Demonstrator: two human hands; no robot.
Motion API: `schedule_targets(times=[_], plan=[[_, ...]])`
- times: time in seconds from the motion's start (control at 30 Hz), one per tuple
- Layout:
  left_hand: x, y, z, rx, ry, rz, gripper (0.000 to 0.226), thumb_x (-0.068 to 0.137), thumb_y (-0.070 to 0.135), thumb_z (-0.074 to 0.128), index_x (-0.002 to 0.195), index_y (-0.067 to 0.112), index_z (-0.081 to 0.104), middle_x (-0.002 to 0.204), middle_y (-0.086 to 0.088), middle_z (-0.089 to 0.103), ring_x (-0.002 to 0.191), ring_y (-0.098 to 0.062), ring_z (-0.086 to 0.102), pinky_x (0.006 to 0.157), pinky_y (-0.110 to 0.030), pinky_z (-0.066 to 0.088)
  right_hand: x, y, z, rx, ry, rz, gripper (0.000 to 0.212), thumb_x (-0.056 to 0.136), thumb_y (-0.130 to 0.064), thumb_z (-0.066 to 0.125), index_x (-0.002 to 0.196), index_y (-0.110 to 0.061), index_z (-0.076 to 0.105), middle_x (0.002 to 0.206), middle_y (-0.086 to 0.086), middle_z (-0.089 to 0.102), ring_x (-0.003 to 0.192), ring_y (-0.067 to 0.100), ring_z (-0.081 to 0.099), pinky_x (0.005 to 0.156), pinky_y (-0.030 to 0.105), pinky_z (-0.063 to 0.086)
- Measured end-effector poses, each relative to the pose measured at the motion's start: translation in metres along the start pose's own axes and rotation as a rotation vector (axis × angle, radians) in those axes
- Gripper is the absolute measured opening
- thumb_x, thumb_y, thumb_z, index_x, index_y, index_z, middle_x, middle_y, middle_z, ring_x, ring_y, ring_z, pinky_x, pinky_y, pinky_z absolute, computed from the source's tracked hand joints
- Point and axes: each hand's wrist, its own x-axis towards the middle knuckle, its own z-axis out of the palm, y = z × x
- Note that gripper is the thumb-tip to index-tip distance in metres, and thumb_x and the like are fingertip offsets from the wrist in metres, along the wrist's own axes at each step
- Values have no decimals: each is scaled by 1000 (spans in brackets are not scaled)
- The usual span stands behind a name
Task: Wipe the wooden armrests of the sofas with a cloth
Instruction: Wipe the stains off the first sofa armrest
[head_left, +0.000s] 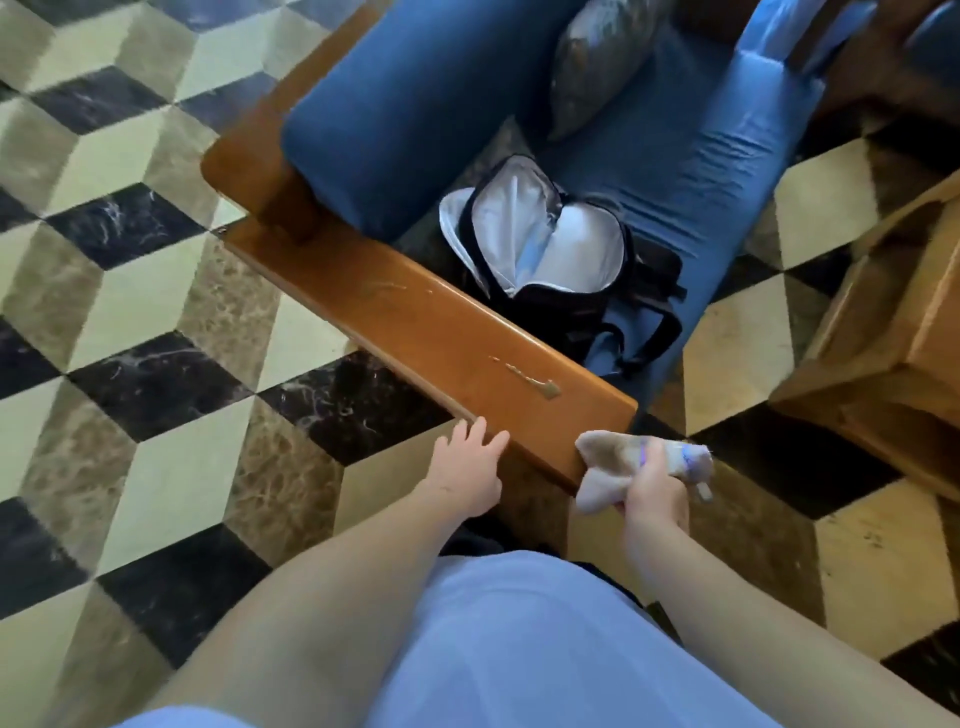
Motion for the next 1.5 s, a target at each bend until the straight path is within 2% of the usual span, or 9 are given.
schedule_targets(times=[0.2, 0.33, 0.5, 0.77, 0.97, 1.1, 1.2, 1.3, 1.5], plan=[[-33, -44, 11, -18, -11, -118, 67, 100, 44, 46, 160, 32, 19, 170, -10, 19, 153, -36, 21, 117, -56, 30, -8, -1, 6, 118, 103, -155, 61, 102, -50, 50, 144, -7, 50, 144, 14, 58, 132, 35, 54, 112, 40, 39], [-7, -87, -1, 73, -8, -116, 71, 101, 55, 35, 161, 39, 1, 173, -9, 1, 157, -39, 0, 123, -62, 13, -7, 5, 2, 217, 219, -248, 59, 100, -51, 52, 145, -12, 51, 142, 6, 62, 130, 26, 58, 114, 39, 42], [76, -117, -37, 11, 150, 86, 66, 101, 63, 19, 161, 42, 6, 173, -3, -1, 159, -28, -9, 124, -49, -3, -1, 13, 21, 309, 345, -198, 56, 97, -58, 55, 134, -16, 52, 114, -4, 69, 99, 16, 67, 85, 18, 54], [177, -152, -49, 156, 149, 331, 63, 108, 42, 22, 164, 16, 10, 173, -6, 3, 159, -22, -4, 127, -41, 2, 12, 26, 101, 311, 413, -102, 65, 99, -63, 49, 147, -20, 44, 115, -5, 58, 103, 17, 55, 89, 30, 40], [197, -164, -26, 226, 305, 436, 58, 111, 37, 16, 162, 8, 22, 170, -13, 14, 159, -26, 10, 128, -45, 13, 21, 26, 148, 146, 322, -214, 29, 104, -54, 47, 85, -32, 52, 70, -19, 53, 61, 4, 54, 63, 22, 46], [203, -164, -7, 226, 420, 419, 60, 108, 36, 22, 161, 8, 25, 170, -13, 17, 159, -26, 9, 128, -48, 13, 32, 36, 163, 165, 238, -360, 20, 106, -40, 52, 94, -27, 61, 61, 6, 55, 65, 31, 53, 72, 55, 56], [207, -166, 0, 231, 472, 415, 63, 106, 39, 25, 160, 9, 26, 170, -13, 19, 159, -26, 10, 128, -48, 11, 49, 39, 160, 181, 269, -437, 23, 104, -46, 51, 86, -50, 64, 60, -8, 60, 52, 16, 59, 50, 31, 55], [207, -167, 2, 237, 497, 424, 63, 105, 40, 26, 160, 8, 27, 170, -14, 20, 159, -27, 11, 128, -48, 11, 75, 41, 145, 58, 312, -520, 18, 102, -42, 55, 117, -37, 62, 104, -5, 73, 92, 19, 72, 87, 45, 62], [212, -169, 7, 232, 556, 442, 62, 106, 39, 25, 160, 8, 28, 169, -14, 21, 158, -27, 12, 127, -51, 14, 103, 40, 153, -330, 219, -769, 68, 98, -20, 64, 158, -30, 35, 161, -9, 39, 150, 11, 31, 124, 38, 26]])
